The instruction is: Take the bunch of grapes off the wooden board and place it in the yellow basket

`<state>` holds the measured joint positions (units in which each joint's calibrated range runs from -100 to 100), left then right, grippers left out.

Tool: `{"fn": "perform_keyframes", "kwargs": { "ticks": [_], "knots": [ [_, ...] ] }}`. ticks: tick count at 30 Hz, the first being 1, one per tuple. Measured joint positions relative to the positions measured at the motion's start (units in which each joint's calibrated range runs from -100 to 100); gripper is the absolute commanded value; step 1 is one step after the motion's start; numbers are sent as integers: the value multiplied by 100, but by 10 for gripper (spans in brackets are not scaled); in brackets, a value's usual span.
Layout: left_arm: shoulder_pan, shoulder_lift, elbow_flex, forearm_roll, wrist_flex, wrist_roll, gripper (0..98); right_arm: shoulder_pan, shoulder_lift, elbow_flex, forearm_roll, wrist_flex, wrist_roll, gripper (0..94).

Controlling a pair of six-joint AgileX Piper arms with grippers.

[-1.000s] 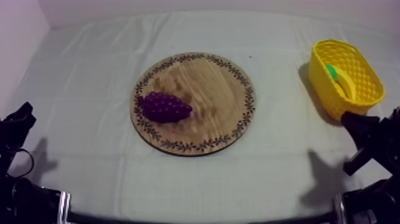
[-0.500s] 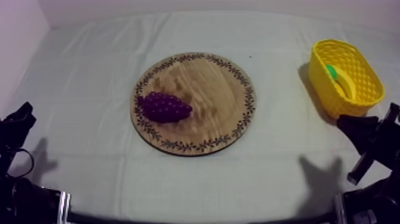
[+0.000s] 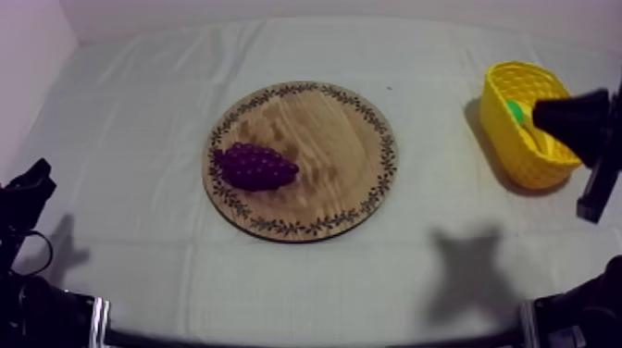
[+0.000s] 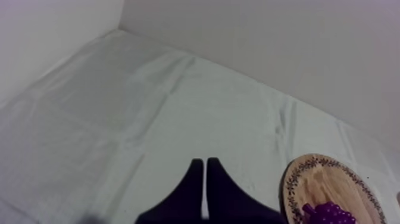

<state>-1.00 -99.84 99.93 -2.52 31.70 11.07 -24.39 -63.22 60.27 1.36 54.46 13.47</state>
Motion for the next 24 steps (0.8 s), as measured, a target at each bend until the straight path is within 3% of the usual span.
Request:
{"fn": "perform_keyframes", "kwargs": {
  "ticks": [12, 24],
  "knots": [
    [0, 0, 0, 0, 0, 0, 0, -489, 2927, -3366, -96, 2091, 823, 8],
    [0, 0, 0, 0, 0, 0, 0, -663, 5453, -5950, -136, 2802, 1293, 12]
  ]
}}
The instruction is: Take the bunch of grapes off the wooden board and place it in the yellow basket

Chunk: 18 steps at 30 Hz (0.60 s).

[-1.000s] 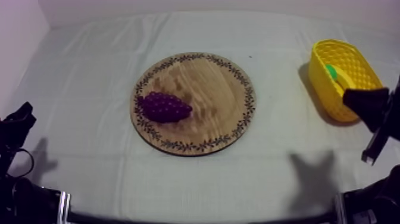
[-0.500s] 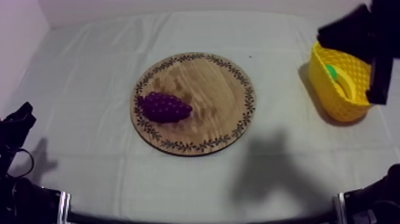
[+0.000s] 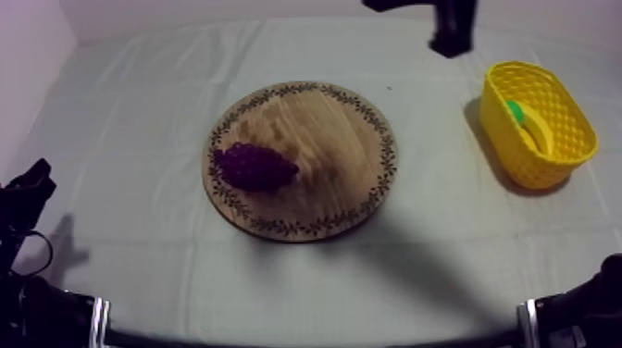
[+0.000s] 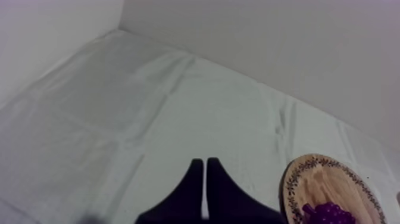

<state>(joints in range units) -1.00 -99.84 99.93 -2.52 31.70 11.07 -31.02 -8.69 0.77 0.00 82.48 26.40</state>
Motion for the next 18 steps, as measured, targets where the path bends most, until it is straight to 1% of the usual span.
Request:
{"fn": "perform_keyframes", "kwargs": {
  "ticks": [8, 11, 14, 16, 18],
  "knots": [
    [0, 0, 0, 0, 0, 0, 0, -177, 1325, -1092, 0, 676, 289, 32],
    [0, 0, 0, 0, 0, 0, 0, -218, 1685, -1358, 0, 951, 318, 54],
    [0, 0, 0, 0, 0, 0, 0, -261, 1950, -1499, 0, 1088, 335, 114],
    [0, 0, 0, 0, 0, 0, 0, -302, 2082, -1529, 0, 1199, 334, 186],
    [0, 0, 0, 0, 0, 0, 0, -337, 2166, -1534, 69, 1213, 297, 265]
  ]
}}
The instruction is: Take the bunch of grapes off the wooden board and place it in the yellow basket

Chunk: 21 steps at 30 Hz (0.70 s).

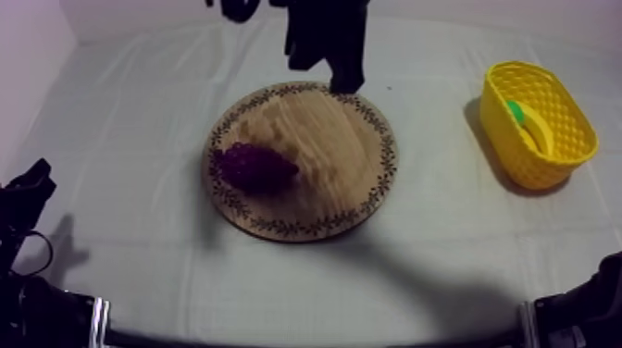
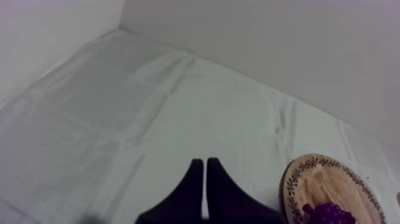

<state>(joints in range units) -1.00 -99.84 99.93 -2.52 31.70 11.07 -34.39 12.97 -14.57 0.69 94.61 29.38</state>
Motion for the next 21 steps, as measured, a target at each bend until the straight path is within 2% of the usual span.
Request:
{"fn": "perform_keyframes", "kwargs": {
  "ticks": [7, 11, 15, 21],
  "knots": [
    [0, 0, 0, 0, 0, 0, 0, -66, 116, 0, 158, 0, -106, 532],
    [0, 0, 0, 0, 0, 0, 0, -100, 188, -44, 175, -26, -210, 651],
    [0, 0, 0, 0, 0, 0, 0, -166, 303, -94, 196, -36, -317, 701],
    [0, 0, 0, 0, 0, 0, 0, -257, 625, -164, 171, -50, -435, 715]
  ]
}}
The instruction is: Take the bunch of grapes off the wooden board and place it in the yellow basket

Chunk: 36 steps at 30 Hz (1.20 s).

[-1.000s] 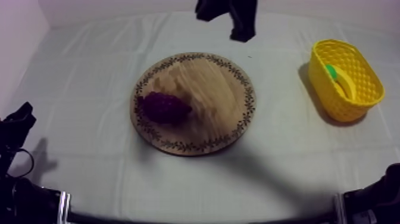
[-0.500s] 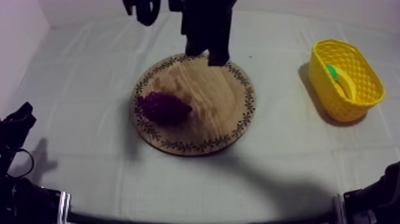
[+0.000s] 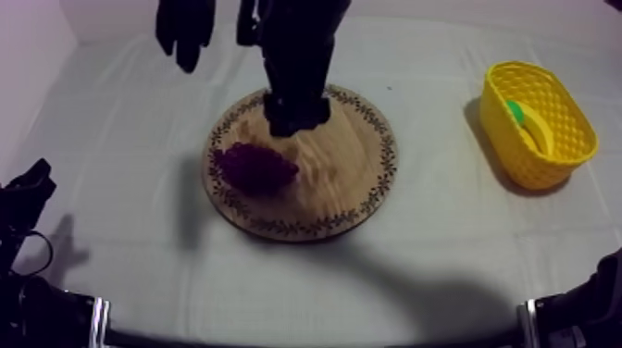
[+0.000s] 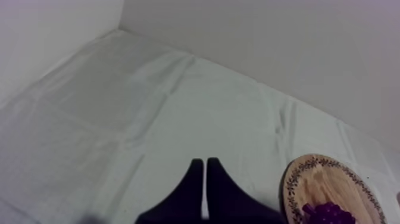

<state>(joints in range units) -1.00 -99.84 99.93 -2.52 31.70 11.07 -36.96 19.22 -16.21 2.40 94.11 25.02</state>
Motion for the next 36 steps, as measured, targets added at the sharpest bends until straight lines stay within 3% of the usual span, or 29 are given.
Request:
{"fn": "perform_keyframes", "kwargs": {
  "ticks": [36],
  "knots": [
    [0, 0, 0, 0, 0, 0, 0, -55, 2552, -947, 86, -376, -295, 741]
  ]
}}
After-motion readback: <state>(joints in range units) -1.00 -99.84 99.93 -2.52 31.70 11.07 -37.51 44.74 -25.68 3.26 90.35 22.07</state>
